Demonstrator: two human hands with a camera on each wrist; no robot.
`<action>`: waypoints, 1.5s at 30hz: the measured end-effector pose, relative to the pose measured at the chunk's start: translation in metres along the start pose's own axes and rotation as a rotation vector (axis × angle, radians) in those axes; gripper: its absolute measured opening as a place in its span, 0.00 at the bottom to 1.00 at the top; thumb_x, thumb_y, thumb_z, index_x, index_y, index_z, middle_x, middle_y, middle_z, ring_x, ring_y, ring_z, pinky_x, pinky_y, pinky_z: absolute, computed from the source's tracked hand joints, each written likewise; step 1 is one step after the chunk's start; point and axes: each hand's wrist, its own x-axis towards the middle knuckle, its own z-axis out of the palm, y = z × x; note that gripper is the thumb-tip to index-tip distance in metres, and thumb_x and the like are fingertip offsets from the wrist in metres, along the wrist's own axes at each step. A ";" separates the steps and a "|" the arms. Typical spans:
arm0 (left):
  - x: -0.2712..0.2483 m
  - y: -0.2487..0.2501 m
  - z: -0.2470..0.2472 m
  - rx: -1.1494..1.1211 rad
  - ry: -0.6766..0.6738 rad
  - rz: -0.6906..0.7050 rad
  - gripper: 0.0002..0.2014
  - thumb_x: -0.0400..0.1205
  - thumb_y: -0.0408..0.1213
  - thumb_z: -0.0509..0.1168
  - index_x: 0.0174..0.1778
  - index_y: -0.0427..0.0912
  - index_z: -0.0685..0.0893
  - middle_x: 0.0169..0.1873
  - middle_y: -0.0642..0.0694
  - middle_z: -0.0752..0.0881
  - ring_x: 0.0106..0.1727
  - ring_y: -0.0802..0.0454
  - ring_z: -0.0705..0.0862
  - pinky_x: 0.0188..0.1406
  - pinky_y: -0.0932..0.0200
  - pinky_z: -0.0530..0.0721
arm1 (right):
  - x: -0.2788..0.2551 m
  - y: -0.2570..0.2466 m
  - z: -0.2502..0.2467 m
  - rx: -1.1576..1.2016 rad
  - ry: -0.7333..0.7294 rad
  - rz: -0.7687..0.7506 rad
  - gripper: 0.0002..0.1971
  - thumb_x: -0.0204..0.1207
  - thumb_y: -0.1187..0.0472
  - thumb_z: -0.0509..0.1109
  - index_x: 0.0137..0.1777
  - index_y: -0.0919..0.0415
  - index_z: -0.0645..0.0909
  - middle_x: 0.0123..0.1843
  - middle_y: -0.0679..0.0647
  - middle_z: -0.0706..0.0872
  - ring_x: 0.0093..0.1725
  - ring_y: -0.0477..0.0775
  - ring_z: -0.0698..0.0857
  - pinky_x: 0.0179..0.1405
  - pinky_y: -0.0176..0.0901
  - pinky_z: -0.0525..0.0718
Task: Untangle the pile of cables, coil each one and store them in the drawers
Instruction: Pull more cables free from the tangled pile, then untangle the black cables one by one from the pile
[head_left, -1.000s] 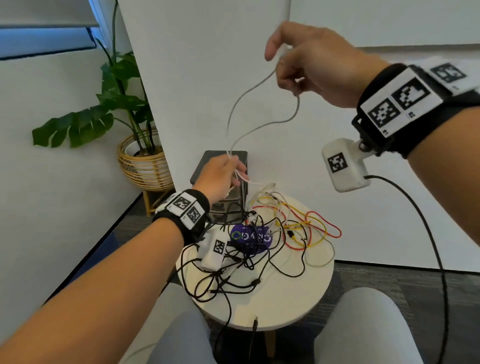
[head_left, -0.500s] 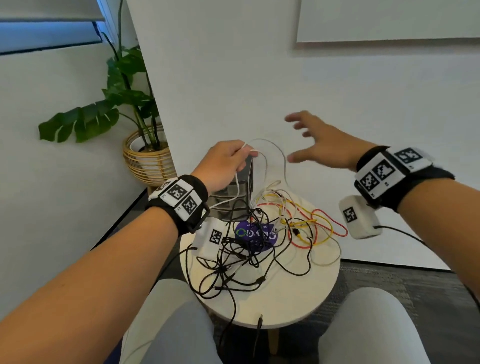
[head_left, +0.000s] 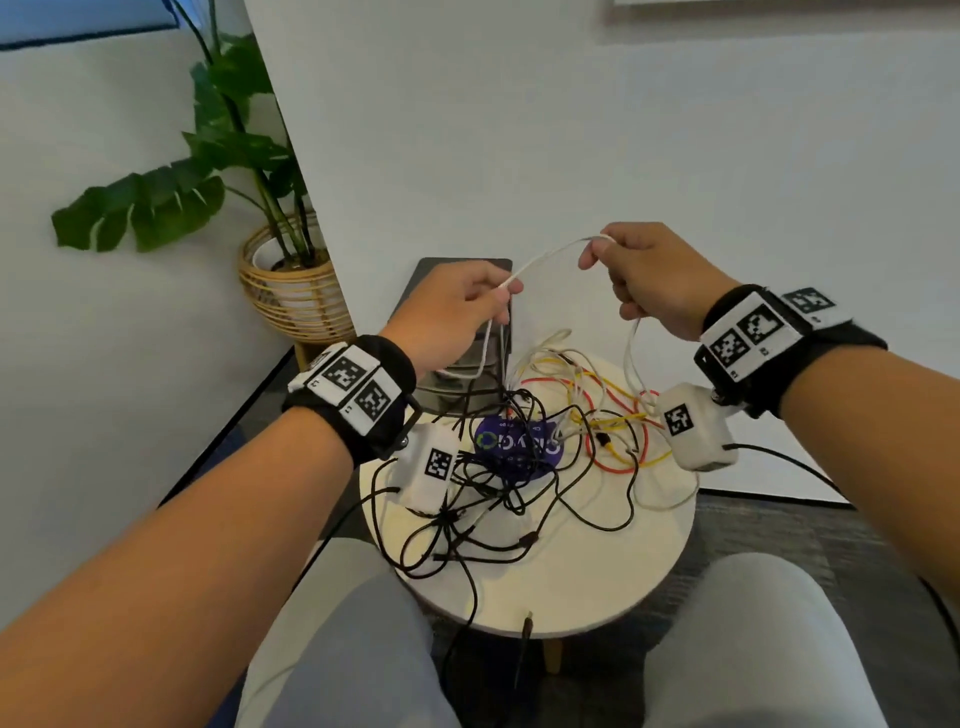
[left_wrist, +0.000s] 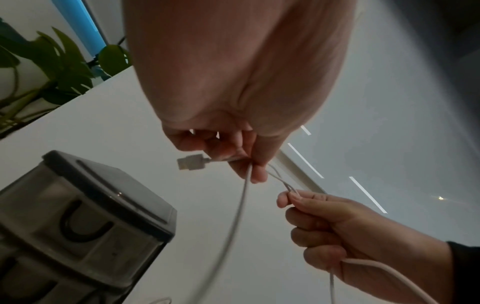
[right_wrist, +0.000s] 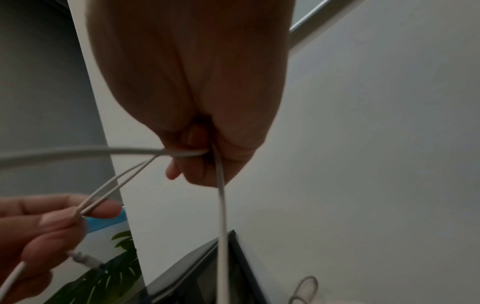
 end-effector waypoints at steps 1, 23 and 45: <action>0.001 -0.001 0.003 -0.007 -0.011 -0.007 0.12 0.90 0.37 0.63 0.66 0.48 0.87 0.47 0.52 0.92 0.52 0.59 0.88 0.47 0.77 0.79 | 0.005 0.004 0.000 0.005 0.051 0.027 0.15 0.90 0.58 0.56 0.47 0.58 0.83 0.28 0.49 0.66 0.24 0.49 0.65 0.24 0.41 0.73; -0.025 -0.059 0.031 0.172 -0.293 -0.163 0.15 0.91 0.39 0.62 0.72 0.53 0.85 0.65 0.60 0.86 0.64 0.67 0.82 0.55 0.77 0.71 | 0.045 0.131 0.059 -0.804 0.087 0.473 0.49 0.80 0.55 0.66 0.89 0.52 0.33 0.85 0.64 0.58 0.82 0.75 0.61 0.81 0.66 0.62; -0.021 -0.070 0.034 0.085 -0.236 -0.152 0.16 0.91 0.36 0.59 0.67 0.58 0.87 0.58 0.67 0.85 0.56 0.82 0.79 0.48 0.84 0.73 | 0.027 0.140 0.080 -0.723 -0.428 0.364 0.25 0.83 0.59 0.64 0.79 0.61 0.68 0.75 0.65 0.74 0.70 0.69 0.78 0.70 0.61 0.78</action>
